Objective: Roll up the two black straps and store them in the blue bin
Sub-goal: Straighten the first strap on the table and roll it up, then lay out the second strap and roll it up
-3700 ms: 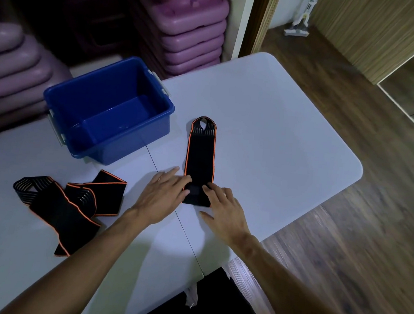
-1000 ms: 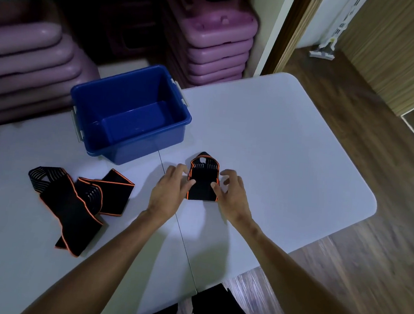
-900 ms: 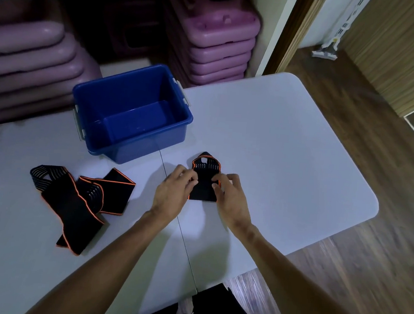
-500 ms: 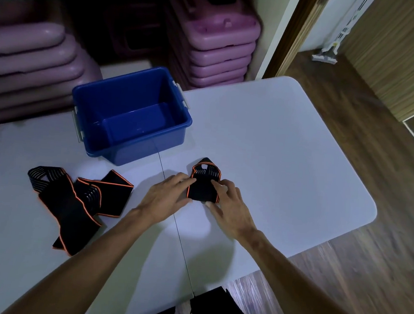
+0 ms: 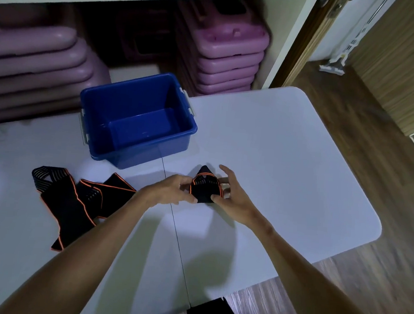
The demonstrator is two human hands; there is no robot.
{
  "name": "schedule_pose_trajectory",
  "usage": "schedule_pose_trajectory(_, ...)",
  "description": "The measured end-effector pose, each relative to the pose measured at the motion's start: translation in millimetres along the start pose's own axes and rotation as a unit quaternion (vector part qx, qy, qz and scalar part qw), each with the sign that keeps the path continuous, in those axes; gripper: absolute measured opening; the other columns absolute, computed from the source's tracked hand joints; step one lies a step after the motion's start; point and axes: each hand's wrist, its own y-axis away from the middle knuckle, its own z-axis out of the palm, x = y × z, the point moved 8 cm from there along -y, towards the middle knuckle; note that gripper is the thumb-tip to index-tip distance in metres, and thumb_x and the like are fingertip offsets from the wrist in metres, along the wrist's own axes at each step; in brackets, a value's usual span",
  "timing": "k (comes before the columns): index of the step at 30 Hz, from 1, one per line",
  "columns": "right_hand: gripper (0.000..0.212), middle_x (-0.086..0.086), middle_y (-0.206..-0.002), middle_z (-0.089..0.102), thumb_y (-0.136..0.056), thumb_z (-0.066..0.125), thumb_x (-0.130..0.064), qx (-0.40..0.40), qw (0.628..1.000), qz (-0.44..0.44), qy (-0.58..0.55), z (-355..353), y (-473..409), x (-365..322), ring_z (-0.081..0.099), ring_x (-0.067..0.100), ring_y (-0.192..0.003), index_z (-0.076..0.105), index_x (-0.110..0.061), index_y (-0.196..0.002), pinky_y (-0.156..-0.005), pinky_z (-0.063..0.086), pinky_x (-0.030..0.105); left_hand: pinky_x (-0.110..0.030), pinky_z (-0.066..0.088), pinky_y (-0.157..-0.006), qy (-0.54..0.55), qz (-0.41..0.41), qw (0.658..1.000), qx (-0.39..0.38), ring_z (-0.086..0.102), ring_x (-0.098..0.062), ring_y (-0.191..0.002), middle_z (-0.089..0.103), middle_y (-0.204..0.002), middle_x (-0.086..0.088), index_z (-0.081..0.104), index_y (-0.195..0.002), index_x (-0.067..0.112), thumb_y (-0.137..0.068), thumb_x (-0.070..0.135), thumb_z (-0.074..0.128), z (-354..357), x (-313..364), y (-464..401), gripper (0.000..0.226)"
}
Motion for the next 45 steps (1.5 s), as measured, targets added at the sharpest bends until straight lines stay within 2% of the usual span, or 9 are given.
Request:
schedule_pose_trajectory(5,0.075,-0.013,-0.125,0.042,-0.085,0.066,-0.007,0.003,0.997,-0.063,0.035,4.7,-8.4,-5.7,0.052,-0.001,-0.106,0.031,-0.018,-0.149,-0.085,0.049,0.018,-0.025,0.048,-0.080,-0.099,0.138,0.969,0.177,0.049,-0.007,-0.079,0.048,-0.091,0.005,0.060,-0.121,0.023,-0.069,0.007,0.079,-15.3,5.6,7.1,0.058)
schedule_pose_trajectory(9,0.051,-0.020,-0.122,0.039,-0.085,0.060,0.003,0.029,0.984,-0.151,0.088,17.5,-26.1,-29.3,0.048,-0.003,-0.111,0.050,-0.016,-0.131,-0.098,0.049,0.028,-0.031,0.052,-0.087,-0.126,0.150,0.938,0.285,0.048,-0.002,-0.078,0.046,-0.097,0.000,0.050,-0.137,0.022,-0.075,0.008,0.077,-30.6,-9.4,16.6,0.069)
schedule_pose_trajectory(15,0.056,-0.008,-0.134,0.033,-0.086,0.055,0.011,0.015,0.976,-0.192,0.096,36.4,-58.6,-54.1,0.048,0.008,-0.119,0.047,-0.017,-0.134,-0.104,0.045,0.024,-0.038,0.050,-0.088,-0.130,0.114,0.908,0.381,0.058,-0.022,-0.091,0.054,-0.114,-0.009,0.038,-0.145,0.021,-0.085,0.017,0.060,-50.6,-17.6,26.6,0.064)
schedule_pose_trajectory(19,0.061,-0.004,-0.134,0.037,-0.085,0.057,0.010,0.007,0.975,-0.193,0.111,39.2,-77.5,-61.4,0.047,0.010,-0.120,0.046,-0.021,-0.136,-0.107,0.044,0.031,-0.042,0.046,-0.100,-0.102,0.097,0.898,0.417,0.054,-0.026,-0.121,0.055,-0.134,-0.010,0.039,-0.142,0.021,-0.086,0.036,0.051,-59.6,-22.0,27.3,0.059)
schedule_pose_trajectory(23,0.064,-0.005,-0.134,0.039,-0.085,0.062,0.004,-0.001,0.977,-0.194,0.093,38.2,-80.9,-61.4,0.048,0.014,-0.124,0.042,-0.027,-0.138,-0.101,0.050,0.033,-0.043,0.049,-0.093,-0.117,0.098,0.887,0.436,0.057,-0.025,-0.114,0.057,-0.130,-0.009,0.041,-0.139,0.019,-0.089,0.050,0.044,-59.0,-18.7,31.9,0.059)
schedule_pose_trajectory(27,0.071,-0.006,-0.139,0.038,-0.088,0.067,-0.009,0.006,0.979,-0.189,0.072,34.9,-77.2,-59.4,0.042,0.007,-0.129,0.032,-0.032,-0.145,-0.096,0.042,0.009,-0.044,0.055,-0.078,-0.094,0.083,0.879,0.460,0.065,-0.031,-0.090,0.059,-0.120,-0.014,0.038,-0.142,0.015,-0.083,0.028,0.069,-58.0,-18.6,42.5,0.068)
schedule_pose_trajectory(34,0.067,-0.006,-0.152,0.027,-0.093,0.062,-0.031,0.076,0.967,-0.200,0.138,37.5,-49.2,-65.9,0.025,0.011,-0.139,0.026,-0.033,-0.149,-0.108,0.034,0.026,-0.035,0.054,-0.079,-0.093,0.055,0.854,0.509,0.062,-0.024,-0.095,0.059,-0.114,-0.006,0.049,-0.133,0.010,-0.079,0.024,0.075,-36.8,-38.8,80.6,0.061)
schedule_pose_trajectory(37,0.056,-0.002,-0.142,0.038,-0.093,0.064,-0.024,0.118,0.927,-0.297,0.199,46.5,-21.9,-81.9,0.037,0.016,-0.128,0.041,-0.023,-0.144,-0.104,0.038,0.027,-0.030,0.054,-0.077,-0.075,0.072,0.849,0.518,0.061,-0.017,-0.093,0.057,-0.109,0.000,0.052,-0.130,0.014,-0.082,0.019,0.072,-24.6,-47.7,100.7,0.052)
schedule_pose_trajectory(45,0.041,-0.001,-0.132,0.043,-0.097,0.057,-0.021,-0.107,0.933,-0.290,0.185,141.4,-2.4,-91.8,0.027,-0.027,-0.114,0.050,-0.021,-0.137,-0.097,0.026,-0.003,-0.038,0.047,-0.085,-0.190,0.033,0.761,0.619,0.051,-0.025,-0.099,0.058,-0.111,-0.006,0.061,-0.119,0.012,-0.088,0.016,0.058,-40.2,-79.6,187.6,0.032)
